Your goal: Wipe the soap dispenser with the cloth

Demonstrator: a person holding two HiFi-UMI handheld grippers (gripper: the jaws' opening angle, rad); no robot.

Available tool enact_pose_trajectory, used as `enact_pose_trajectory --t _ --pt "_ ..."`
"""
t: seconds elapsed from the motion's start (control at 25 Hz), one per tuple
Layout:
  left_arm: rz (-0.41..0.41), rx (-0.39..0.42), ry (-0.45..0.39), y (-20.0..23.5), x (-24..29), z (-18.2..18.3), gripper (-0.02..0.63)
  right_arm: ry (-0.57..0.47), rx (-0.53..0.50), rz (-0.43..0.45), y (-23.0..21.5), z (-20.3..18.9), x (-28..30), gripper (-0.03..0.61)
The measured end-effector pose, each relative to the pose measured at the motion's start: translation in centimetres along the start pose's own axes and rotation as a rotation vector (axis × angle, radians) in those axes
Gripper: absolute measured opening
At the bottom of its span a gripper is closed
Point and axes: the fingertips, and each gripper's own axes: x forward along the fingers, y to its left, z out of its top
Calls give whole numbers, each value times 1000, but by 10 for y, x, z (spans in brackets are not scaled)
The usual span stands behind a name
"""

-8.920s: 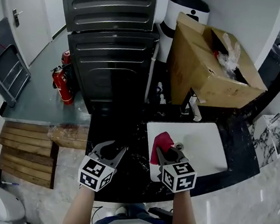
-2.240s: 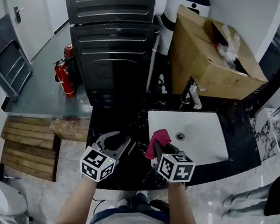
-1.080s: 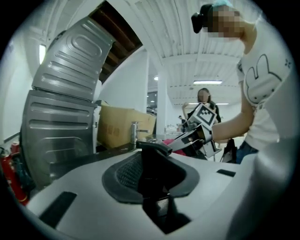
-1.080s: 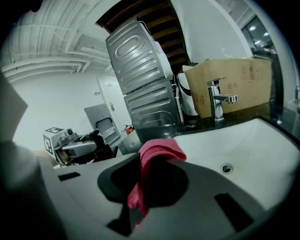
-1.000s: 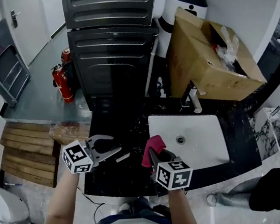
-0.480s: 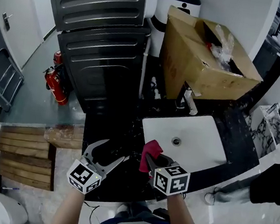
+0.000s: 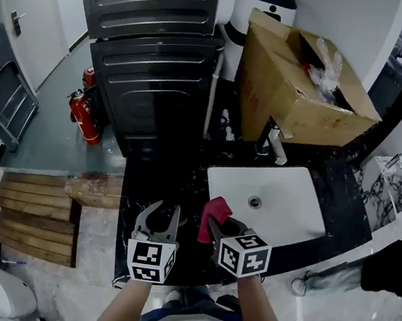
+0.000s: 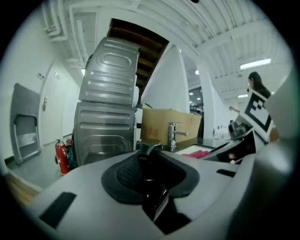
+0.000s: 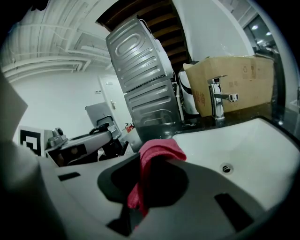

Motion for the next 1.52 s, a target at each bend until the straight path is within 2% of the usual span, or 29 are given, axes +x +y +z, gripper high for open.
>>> enact_pose_trajectory --t 0.24,0.32,0.44,0.6,0.72,0.84,1.04,1.16,1.32,1.4,1.52 --pt "-233 -181 -112 8 -9 3 94 -1 -23 47 11 1 2 49" --pt "-270 -261 -154 19 -16 5 94 1 -32 72 19 2 5 49" --pt "-266 -335 -185 33 -25 5 92 7 -47 148 41 2 12 49" --pt "-244 -363 -195 38 -31 4 92 8 -103 254 79 4 23 49" --pt "-223 -397 -209 46 -34 2 91 51 -150 236 84 -4 29 49" --pt "-217 -416 -218 50 -38 0 91 131 -167 160 72 -26 38 48" --pt "-212 -413 -215 52 -37 -1 91 180 -138 113 60 -42 46 48" --pt "-209 -417 -211 53 -39 -1 91 119 -111 108 61 -25 44 49" --pt "-211 -406 -211 52 -38 -1 91 -38 -83 183 77 16 42 49" --pt "-211 -400 -216 52 -38 -2 91 -48 -101 193 84 22 47 49" --pt "-205 -408 -220 53 -38 -3 91 -3 -115 132 72 13 56 48"
